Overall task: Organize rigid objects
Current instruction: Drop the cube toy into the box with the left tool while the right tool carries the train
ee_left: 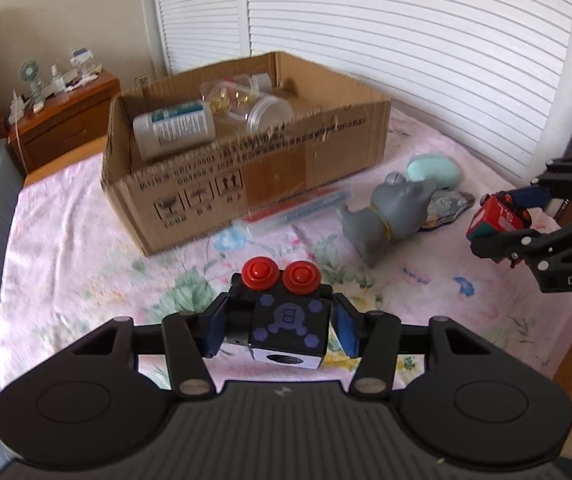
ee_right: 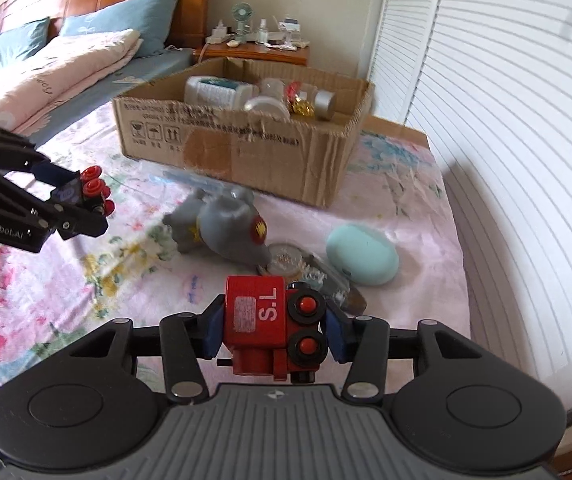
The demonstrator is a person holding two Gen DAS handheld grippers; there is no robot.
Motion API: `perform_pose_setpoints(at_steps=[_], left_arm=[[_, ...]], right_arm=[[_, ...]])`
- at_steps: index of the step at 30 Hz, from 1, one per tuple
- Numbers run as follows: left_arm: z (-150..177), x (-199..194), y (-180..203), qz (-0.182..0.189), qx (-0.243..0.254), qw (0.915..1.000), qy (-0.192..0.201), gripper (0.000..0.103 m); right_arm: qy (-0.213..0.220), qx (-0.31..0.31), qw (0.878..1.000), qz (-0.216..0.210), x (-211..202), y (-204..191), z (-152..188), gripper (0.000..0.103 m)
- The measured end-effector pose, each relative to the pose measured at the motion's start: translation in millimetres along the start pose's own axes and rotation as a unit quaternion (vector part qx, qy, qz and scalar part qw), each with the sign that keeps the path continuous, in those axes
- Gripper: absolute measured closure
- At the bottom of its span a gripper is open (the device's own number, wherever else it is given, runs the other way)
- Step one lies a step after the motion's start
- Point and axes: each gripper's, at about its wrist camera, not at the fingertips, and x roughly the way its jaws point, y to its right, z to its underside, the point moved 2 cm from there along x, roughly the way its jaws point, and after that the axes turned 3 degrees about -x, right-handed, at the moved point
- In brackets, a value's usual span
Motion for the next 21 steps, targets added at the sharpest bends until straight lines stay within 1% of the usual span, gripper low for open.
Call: perform_pose_setpoints(at_steps=[5,10,12,15,21], left_arm=[[-27,-17,-6,0.005,0.020,0.9995,0.022,0.050],[-63,-18,-14,0.011,0.016,0.9988,0.045,0.050],[-77,-14,-18,0.012,0.013,0.9983,0.056,0.050],[-96,-4,-25,0.003,0.010,0.9977,0.067,0.050],[-118,26,-38,-0.009,0.000,0.9981,0.061,0.050]], right_arm=[[0.019,-0.017,1.000,-0.010,-14,3,-21,0.049],[0.049,-0.020,0.998,-0.019,-25,8,-47,0.049],[0.062,-0.019,0.998,-0.020,-27,11,-59,0.049],[0.078,-0.023,0.997,-0.017,-28,15,-77,0.049],[0.097,-0.025,0.995,-0.012,-24,20,-102,0.049]])
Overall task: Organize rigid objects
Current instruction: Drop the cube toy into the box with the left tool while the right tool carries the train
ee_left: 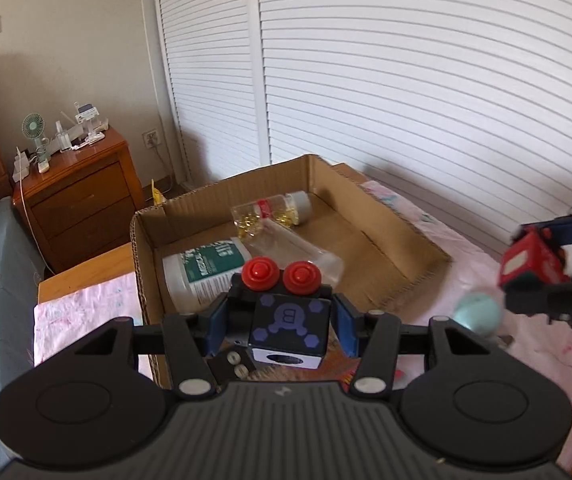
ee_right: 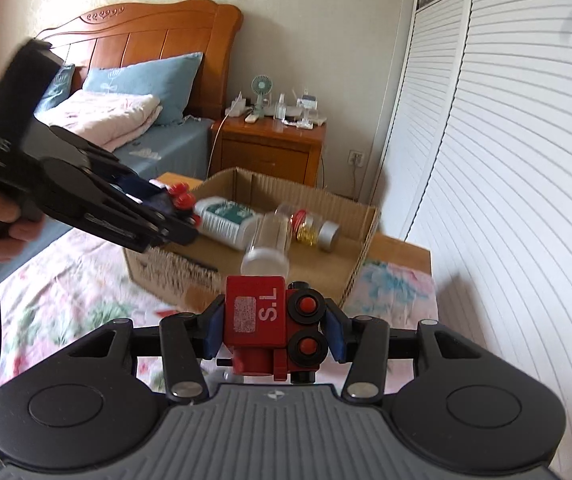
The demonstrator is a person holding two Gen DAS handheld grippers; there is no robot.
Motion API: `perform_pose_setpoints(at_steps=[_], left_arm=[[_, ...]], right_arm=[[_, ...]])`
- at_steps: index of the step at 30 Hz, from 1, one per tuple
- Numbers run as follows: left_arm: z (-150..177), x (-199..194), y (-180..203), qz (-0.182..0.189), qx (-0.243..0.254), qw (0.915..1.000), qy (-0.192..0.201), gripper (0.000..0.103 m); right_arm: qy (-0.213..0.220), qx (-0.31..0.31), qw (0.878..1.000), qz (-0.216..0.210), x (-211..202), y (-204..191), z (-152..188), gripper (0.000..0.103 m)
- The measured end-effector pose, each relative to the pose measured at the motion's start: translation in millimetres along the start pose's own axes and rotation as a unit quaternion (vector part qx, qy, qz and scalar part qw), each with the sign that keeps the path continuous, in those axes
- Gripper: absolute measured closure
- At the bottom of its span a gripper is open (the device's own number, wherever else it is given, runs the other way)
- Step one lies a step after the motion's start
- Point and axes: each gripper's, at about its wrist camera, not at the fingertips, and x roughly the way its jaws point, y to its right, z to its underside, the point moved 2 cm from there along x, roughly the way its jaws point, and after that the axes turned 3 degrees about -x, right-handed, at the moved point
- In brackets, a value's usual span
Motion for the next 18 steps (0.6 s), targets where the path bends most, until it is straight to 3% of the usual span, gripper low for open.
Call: perform_pose_setpoints(at_steps=[9,11,13,18], left_arm=[[3,28,-4,0.002,-0.011,0.9998,-0.013,0.047],[3,26,-3,0.002,-0.008,0.9999,-0.010,0.020],[5,16,-3,0.003,-0.008,0.9999,0.008,0.009],[14,-8,-1,-0.002,-0.004,0.9998,0.019,0.004]], right_arm=[[-0.010,0.002,1.000,-0.002,14,1,-11,0.049],[-0.013,0.004,1.000,-0.003,16,1,-12,0.049],[-0.016,0.007,1.000,-0.004,18,3,-13,0.049],[-0.020,0.021,1.000,-0.008,21,7,-17,0.049]])
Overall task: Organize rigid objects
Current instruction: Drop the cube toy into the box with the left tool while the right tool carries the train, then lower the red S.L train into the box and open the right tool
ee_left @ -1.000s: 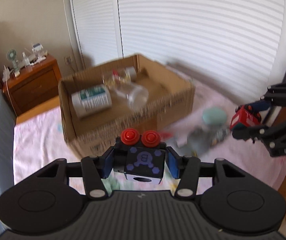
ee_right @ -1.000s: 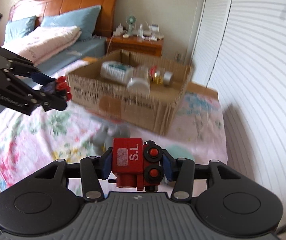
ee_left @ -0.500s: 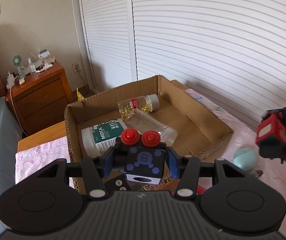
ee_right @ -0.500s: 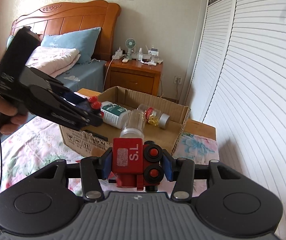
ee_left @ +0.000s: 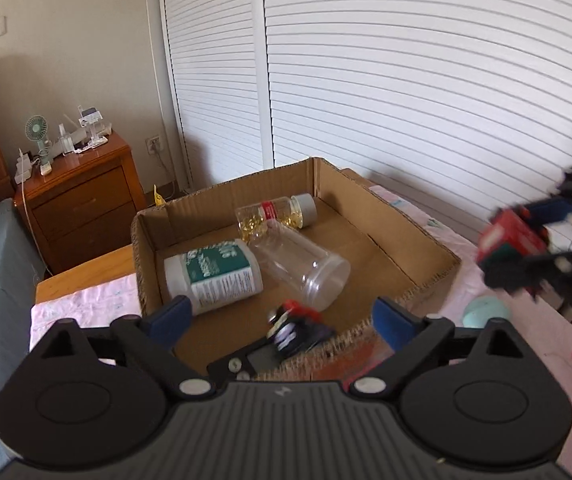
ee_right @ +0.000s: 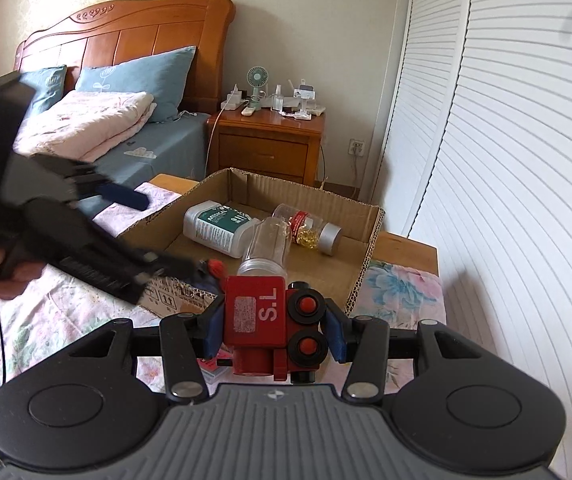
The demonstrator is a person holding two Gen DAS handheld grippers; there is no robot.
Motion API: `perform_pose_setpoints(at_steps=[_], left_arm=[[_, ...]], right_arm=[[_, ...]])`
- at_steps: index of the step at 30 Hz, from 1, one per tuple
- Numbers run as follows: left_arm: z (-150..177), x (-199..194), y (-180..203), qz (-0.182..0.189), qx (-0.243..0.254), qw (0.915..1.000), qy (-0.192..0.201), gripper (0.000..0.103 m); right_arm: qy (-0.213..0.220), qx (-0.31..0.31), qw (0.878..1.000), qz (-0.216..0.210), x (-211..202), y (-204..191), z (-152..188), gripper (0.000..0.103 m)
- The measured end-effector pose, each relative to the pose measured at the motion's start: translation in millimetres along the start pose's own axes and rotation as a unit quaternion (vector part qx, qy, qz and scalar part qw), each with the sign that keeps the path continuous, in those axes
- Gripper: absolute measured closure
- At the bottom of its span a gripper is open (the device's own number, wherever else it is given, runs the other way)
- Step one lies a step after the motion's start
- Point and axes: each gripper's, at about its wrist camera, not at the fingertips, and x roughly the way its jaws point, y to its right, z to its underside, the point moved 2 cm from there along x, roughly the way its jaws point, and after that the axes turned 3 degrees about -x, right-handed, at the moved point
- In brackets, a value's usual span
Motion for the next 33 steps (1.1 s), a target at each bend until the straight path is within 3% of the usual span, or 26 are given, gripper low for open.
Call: perform_pose_setpoints(at_steps=[7,13,24,26,28,33], left_arm=[[34,-37,13,-0.021,0.006,0.9997,-0.008,0.002],[57,-58,14,-0.030,-0.047,0.9983,-0.014,0.002],[65,-77,13,-0.062,-0.045,0.9970,0.005,0.002],[65,-78,11,-0.060,-0.050,0.9969,0.007,0.002],[66,-77,9,-0.059,-0.054,0.9968,0.007,0.001],[68,-75,8,-0.060,-0.055,0.9967,0.003,0.001]], right_arm=[[-0.005,0.029,1.000,0.000,9,8,-13,0.049],[-0.025,0.050,0.998,0.008,30,11,-33,0.049],[-0.066,0.076,0.994,0.034,75,13,-50,0.047],[-0.064,0.077,0.994,0.039,76,14,-50,0.031],[-0.056,0.079,0.994,0.047,74,14,-50,0.008],[-0.038,0.078,0.995,0.055,62,13,-51,0.000]])
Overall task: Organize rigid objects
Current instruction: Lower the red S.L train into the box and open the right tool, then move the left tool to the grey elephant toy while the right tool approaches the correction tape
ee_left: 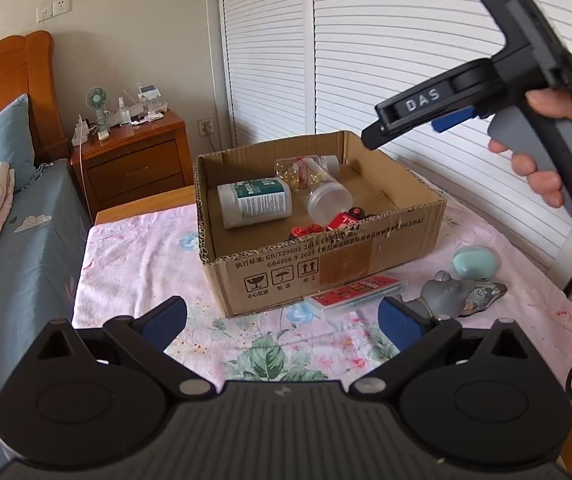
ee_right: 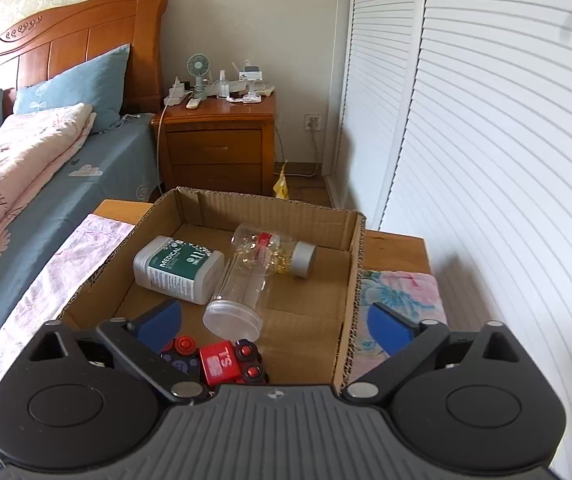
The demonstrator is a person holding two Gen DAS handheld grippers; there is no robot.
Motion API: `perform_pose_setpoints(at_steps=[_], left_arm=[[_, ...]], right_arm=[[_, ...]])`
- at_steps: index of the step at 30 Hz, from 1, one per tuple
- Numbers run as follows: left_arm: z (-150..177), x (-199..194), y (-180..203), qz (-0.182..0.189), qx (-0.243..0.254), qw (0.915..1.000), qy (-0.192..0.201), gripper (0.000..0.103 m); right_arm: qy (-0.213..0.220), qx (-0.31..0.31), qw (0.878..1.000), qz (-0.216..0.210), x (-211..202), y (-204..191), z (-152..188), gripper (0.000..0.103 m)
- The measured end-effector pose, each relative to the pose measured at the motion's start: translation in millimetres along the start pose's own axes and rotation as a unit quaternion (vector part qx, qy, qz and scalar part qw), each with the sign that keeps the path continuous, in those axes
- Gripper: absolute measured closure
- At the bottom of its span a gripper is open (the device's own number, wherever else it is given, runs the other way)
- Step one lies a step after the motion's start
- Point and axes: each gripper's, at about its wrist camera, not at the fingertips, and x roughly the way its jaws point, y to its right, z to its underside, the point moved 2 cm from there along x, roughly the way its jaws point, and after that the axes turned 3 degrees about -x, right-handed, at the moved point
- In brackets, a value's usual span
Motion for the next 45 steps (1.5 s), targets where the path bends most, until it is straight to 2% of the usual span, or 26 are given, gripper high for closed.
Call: perform_pose_setpoints(at_steps=[8,14,22,25,32,38,45], left_arm=[[2,0,0,-0.002,-0.008,1.0000,-0.005,0.001],[4,1,3,0.003,-0.012,0.9999,-0.011,0.001],[9,5,12,-0.003,0.002,0.9998,-0.018,0.001],[10,6,15,0.003,0.000,0.9998,-0.022,0.001],[10,14,26,0.015,-0.006,0.9992,-0.037,0.001],[8,21,43,0.013,0.004,0.9989,-0.045,0.001],[4,37,67,0.025,0.018,0.9980,-0.055,0.001]], right_arm=[[-0.002,0.008,1.000,0.016,-13,1,12,0.000],[-0.002,0.032,0.999,0.032,-23,7,39,0.000],[-0.013,0.029,0.992,0.123,-29,15,96,0.000],[-0.031,0.028,0.990,0.135,-24,19,117,0.000],[-0.064,0.056,0.990,0.109,-16,25,150,0.000],[-0.058,0.052,0.993,0.093,-11,17,156,0.000],[-0.062,0.051,0.996,0.035,-14,20,171,0.000]])
